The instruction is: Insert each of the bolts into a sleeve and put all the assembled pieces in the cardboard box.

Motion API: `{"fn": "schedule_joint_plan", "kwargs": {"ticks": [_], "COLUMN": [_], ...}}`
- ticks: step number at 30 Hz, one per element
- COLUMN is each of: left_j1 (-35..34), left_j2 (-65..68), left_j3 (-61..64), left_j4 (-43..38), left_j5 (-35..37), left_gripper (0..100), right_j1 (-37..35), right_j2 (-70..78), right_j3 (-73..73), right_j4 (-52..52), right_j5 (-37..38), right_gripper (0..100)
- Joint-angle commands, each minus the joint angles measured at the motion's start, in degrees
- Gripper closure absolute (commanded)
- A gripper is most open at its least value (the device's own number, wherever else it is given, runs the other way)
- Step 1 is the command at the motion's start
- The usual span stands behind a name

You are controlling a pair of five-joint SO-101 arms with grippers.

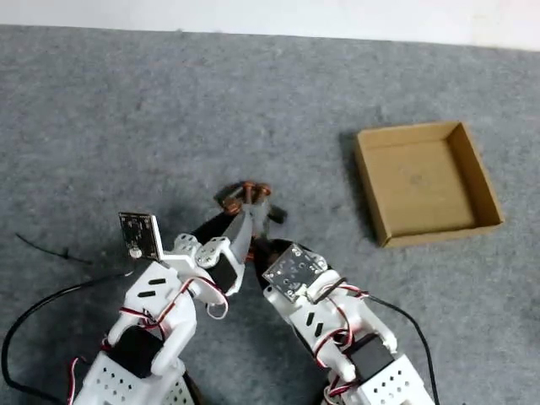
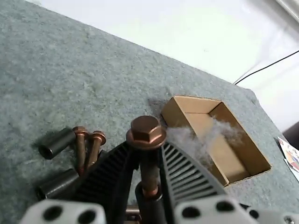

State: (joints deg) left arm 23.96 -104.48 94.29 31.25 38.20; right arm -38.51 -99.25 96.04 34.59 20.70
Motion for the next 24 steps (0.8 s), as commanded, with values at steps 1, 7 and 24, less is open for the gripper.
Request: {"fn": "schedule_joint_plan", "kwargs": {"ticks": [1, 7, 24], "left_j1": [4.44, 4.44, 2.51], "left_j2": [-0.22, -0.22, -0.22], "left_j3": [-0.13, -0.31, 0.40], "left_j4": [3.60, 5.10, 7.91], "left_j5": [-0.88, -1.93, -4.04], "left_gripper": [99, 99, 68], "right_j1": [0.84, 0.92, 0.92], "right_j2": [-1.19, -1.27, -1.27], "right_j3": [6.99, 6.99, 6.99], "right_j4": [-0.04, -0.04, -0.04], "right_j5": [0.53, 0.53, 0.53], "right_gripper": [99.4, 99.4, 99.4]}}
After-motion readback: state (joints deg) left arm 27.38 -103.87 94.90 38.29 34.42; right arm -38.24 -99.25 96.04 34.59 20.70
